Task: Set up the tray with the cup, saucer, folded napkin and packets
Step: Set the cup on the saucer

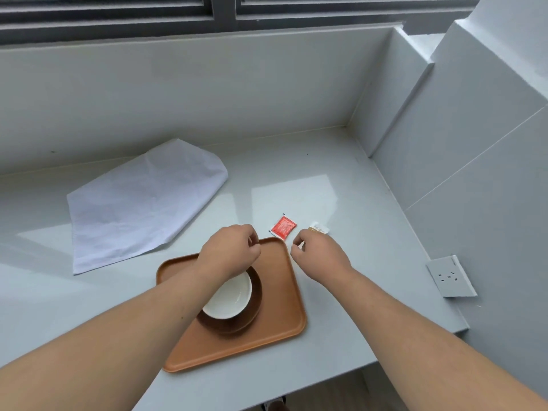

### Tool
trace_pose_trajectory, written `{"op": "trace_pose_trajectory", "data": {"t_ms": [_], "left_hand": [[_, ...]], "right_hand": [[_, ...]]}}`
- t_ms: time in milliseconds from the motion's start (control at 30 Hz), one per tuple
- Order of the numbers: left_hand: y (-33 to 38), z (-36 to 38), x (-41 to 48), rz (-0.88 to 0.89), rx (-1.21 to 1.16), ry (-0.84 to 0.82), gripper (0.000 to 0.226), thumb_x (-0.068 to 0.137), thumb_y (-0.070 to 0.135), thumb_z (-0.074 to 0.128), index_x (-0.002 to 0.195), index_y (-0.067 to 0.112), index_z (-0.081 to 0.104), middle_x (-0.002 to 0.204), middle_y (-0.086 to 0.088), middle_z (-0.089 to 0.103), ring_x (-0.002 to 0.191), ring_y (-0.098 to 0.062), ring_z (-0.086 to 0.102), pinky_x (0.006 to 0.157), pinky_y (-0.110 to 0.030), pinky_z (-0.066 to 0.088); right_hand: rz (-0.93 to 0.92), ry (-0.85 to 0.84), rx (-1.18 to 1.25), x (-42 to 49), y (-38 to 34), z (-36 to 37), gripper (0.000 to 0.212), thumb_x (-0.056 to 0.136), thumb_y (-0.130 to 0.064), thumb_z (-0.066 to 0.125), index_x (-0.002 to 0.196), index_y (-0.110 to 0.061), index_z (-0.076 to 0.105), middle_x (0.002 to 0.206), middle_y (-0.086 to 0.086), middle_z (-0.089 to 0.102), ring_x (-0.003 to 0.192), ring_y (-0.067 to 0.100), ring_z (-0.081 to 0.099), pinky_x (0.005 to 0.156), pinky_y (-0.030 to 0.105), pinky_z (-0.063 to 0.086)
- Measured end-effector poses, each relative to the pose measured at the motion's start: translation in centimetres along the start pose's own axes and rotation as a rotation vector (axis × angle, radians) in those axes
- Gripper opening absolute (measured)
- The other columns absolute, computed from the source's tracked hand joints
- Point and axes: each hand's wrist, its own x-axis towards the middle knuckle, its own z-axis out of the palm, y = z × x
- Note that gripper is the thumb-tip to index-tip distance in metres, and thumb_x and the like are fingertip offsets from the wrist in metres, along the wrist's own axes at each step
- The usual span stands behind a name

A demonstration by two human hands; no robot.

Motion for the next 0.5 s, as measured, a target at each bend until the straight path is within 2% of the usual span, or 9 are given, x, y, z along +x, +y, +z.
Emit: {"op": "trace_pose_trajectory", "data": {"t_ms": [100,200,333,500], "left_hand": [[1.8,0.8,2.1,0.026,0.037,-0.003,0.026,0.088,0.046,0.057,0.109,0.033,0.065,0.103,0.013,0.068,0.099,-0.015,0.062,0.080,-0.035,0.054],[3.3,1.7,4.0,0.047,0.062,-0.010,0.031,0.088,0.051,0.060,0.111,0.032,0.065,0.107,0.009,0.068,0.100,-0.017,0.062,0.084,-0.039,0.055],[5.1,2.9,6.2,0.057,0.111,-0.008,0.036,0.086,0.049,0.063,0.115,0.028,0.066,0.110,0.002,0.068,0.099,-0.022,0.063,0.081,-0.037,0.054],[6.3,4.0,8.2,0.041,0.144,-0.019,0.044,0.085,0.051,0.066,0.121,0.026,0.062,0.115,0.000,0.063,0.102,-0.024,0.060,0.076,-0.034,0.048]], "right_hand": [[-0.004,0.016,-0.023,1.2,1.5,-0.6,0.021,0.091,-0.035,0.054,0.106,-0.026,0.067,0.099,-0.008,0.062,0.090,0.017,0.061,0.070,0.032,0.051],[0.022,0.010,-0.039,2.5,2.7,-1.0,0.020,0.089,-0.032,0.053,0.102,-0.025,0.066,0.103,-0.006,0.064,0.088,0.019,0.062,0.069,0.033,0.053],[0.055,0.017,-0.062,4.1,4.2,-1.2,0.024,0.088,-0.029,0.054,0.109,-0.025,0.065,0.108,-0.001,0.063,0.087,0.021,0.057,0.065,0.032,0.046],[0.065,0.022,-0.086,5.7,5.3,-1.2,0.032,0.088,-0.034,0.058,0.118,-0.024,0.062,0.116,0.002,0.062,0.100,0.026,0.060,0.069,0.034,0.046]]}}
